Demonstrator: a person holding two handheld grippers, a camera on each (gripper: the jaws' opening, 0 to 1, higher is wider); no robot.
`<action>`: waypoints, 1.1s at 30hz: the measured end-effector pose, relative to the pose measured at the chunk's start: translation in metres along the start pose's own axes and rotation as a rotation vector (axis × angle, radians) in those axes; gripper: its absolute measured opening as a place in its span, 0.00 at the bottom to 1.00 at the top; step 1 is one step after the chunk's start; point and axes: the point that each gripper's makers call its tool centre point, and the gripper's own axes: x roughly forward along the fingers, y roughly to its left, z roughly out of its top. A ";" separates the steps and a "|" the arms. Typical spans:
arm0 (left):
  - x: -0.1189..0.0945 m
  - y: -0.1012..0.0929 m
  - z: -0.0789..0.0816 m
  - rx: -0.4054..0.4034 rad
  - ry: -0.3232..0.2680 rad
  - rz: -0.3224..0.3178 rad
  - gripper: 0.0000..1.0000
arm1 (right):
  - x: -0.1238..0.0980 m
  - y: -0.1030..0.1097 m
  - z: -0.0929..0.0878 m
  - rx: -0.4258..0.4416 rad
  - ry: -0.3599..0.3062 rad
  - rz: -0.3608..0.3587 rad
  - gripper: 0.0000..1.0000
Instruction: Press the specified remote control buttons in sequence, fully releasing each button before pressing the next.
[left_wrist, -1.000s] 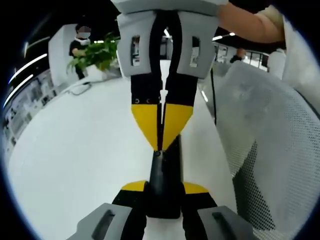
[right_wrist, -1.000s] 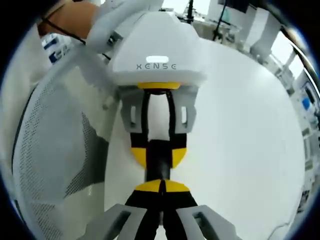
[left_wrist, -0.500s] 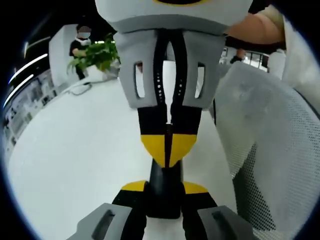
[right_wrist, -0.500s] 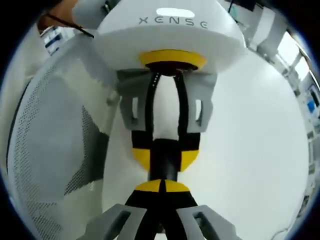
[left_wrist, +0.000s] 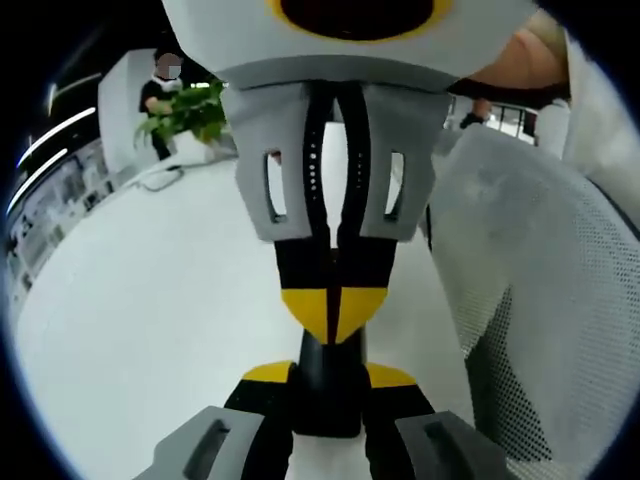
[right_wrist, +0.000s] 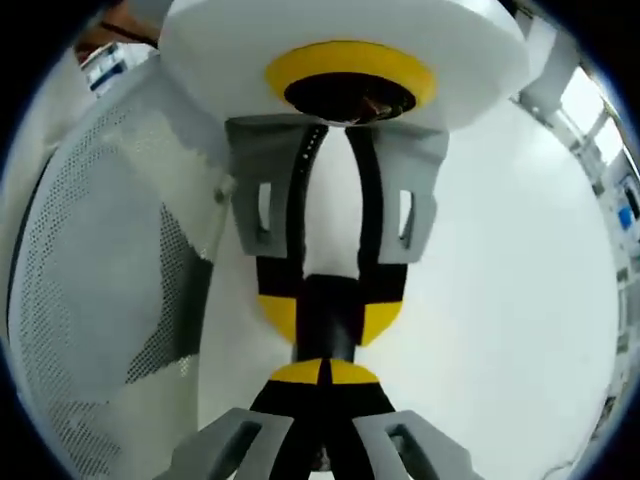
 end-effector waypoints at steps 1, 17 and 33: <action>0.000 0.000 0.000 0.000 0.000 0.000 0.25 | 0.000 -0.001 0.000 -0.001 0.004 0.002 0.00; 0.000 -0.001 0.000 -0.003 0.001 0.001 0.25 | 0.001 -0.001 -0.001 0.006 0.072 0.052 0.00; 0.000 -0.001 0.000 -0.001 0.007 0.002 0.25 | -0.002 0.002 0.000 0.032 0.003 0.027 0.00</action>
